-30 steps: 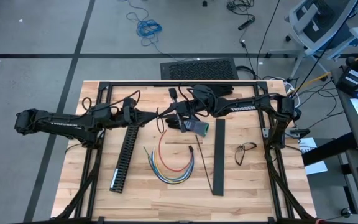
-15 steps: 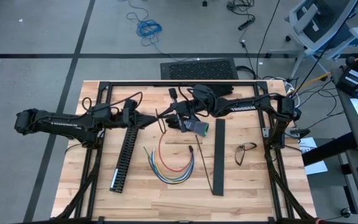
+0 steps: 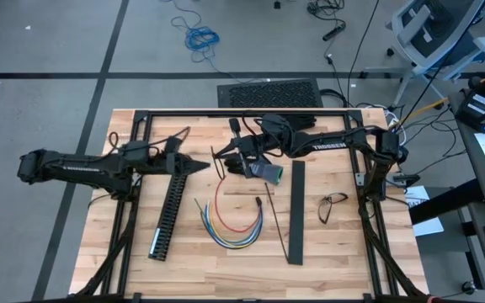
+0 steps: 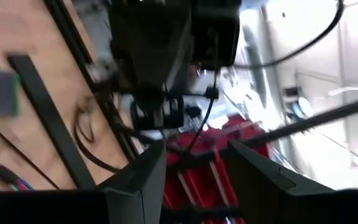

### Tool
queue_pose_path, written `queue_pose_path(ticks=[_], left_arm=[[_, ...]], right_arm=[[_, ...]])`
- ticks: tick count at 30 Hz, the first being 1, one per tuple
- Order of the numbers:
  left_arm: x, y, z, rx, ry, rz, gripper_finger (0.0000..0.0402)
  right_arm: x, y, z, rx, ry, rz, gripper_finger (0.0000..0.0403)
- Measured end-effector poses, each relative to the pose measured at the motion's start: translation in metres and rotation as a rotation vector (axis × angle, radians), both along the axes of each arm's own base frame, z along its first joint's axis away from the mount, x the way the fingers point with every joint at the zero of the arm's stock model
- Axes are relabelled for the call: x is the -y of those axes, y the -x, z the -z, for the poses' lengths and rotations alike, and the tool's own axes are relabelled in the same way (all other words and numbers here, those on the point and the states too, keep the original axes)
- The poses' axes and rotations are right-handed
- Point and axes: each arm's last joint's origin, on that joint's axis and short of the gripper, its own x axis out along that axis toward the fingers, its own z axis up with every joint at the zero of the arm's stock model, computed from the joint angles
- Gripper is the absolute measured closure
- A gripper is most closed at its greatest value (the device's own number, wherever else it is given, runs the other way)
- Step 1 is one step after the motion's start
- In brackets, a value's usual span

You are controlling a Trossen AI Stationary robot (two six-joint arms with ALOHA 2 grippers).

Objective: Ziptie cables
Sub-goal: Prepare the black zip tie

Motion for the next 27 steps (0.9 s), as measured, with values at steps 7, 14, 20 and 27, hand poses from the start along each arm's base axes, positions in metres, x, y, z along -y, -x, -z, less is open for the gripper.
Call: queue_pose_path(ticks=[7,14,20,27], left_arm=[[-0.01,0.017,-0.011,0.059,-0.068,-0.201,0.0237],[-0.013,0.001,-0.005,0.053,-0.027,-0.153,0.0237],[-0.016,-0.008,-0.005,0.093,-0.023,-0.156,0.0237],[-0.016,-0.008,-0.009,0.138,0.025,-0.147,0.0237]], right_arm=[[-0.001,0.0,0.0,-0.005,-0.012,-0.001,0.0403],[-0.005,-0.001,0.0,-0.014,-0.032,-0.009,0.0403],[-0.006,-0.002,0.0,-0.016,-0.034,0.009,0.0403],[-0.006,-0.002,0.002,-0.035,-0.041,0.01,0.0403]])
